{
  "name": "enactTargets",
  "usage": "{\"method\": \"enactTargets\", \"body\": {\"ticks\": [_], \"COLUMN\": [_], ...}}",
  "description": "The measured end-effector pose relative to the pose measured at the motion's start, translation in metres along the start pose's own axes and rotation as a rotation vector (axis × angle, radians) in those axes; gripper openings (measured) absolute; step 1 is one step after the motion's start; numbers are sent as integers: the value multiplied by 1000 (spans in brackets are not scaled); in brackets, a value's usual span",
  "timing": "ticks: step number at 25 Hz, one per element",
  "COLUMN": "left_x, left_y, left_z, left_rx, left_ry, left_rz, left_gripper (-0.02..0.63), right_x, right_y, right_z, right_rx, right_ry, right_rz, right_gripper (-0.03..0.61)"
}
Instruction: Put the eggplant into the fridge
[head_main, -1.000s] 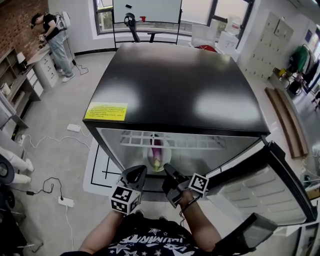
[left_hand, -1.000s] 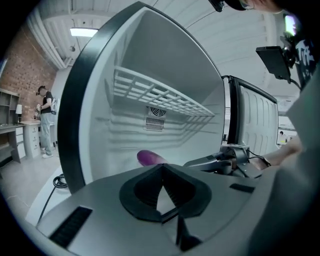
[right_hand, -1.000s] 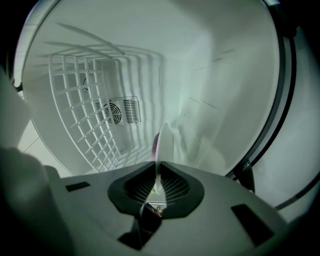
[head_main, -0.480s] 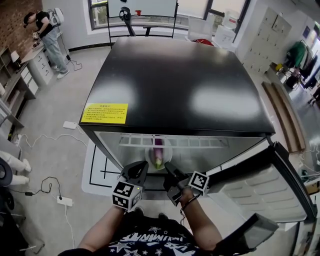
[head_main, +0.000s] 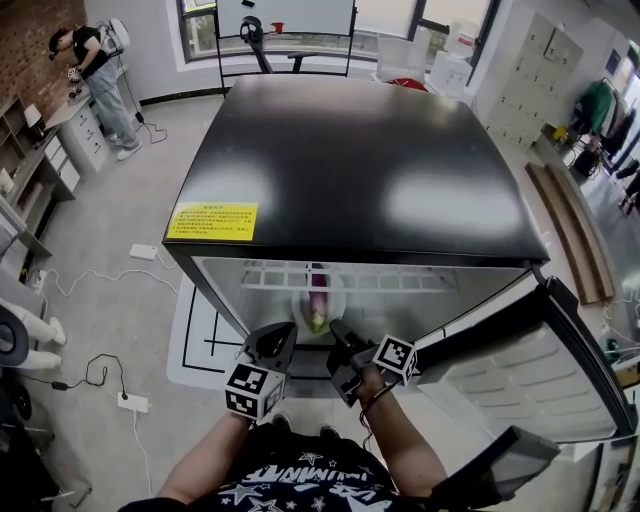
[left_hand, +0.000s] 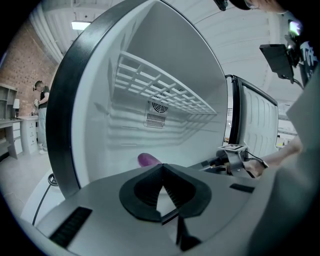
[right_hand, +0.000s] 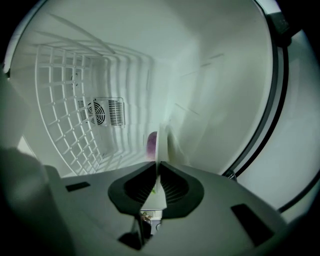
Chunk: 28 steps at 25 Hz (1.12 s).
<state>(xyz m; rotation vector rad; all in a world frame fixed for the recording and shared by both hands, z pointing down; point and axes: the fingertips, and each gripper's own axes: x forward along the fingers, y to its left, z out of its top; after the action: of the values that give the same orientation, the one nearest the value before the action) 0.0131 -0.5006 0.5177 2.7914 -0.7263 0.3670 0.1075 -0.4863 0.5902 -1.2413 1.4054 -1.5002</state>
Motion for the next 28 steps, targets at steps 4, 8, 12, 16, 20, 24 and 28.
{"method": "enactTargets", "body": {"ticks": [4,8,12,16,20,24,28], "left_x": [-3,-6,-8,-9,-8,-6,-4], "left_y": [-2,-2,-1,1,2,3,3], "left_z": [-2,-3,-5,-5,-3,-3,-2], "left_rx": [1,-4,-6,-7,-7,-7,-14], "left_ry": [-2,-4,-1,-2,-4,-5,-4], "left_rz": [1,8,12,16,14,10,4], "left_gripper": [9,9,9,9,9,9,9], "right_x": [0,0,2,8,13,15,16], "right_y": [-11,-14,-18,-18,-16,-17,-16], "right_z": [4,4,2,1,3,4,3], "right_rx": [11,24,35,41,42,28,5], "right_ry": [-17,-33,-34,-31,-29,-23,-6], "right_rz": [-56,-81,-99,-110,-111,-120,-137], "right_gripper": [25,25,25,25,25,26,26]}}
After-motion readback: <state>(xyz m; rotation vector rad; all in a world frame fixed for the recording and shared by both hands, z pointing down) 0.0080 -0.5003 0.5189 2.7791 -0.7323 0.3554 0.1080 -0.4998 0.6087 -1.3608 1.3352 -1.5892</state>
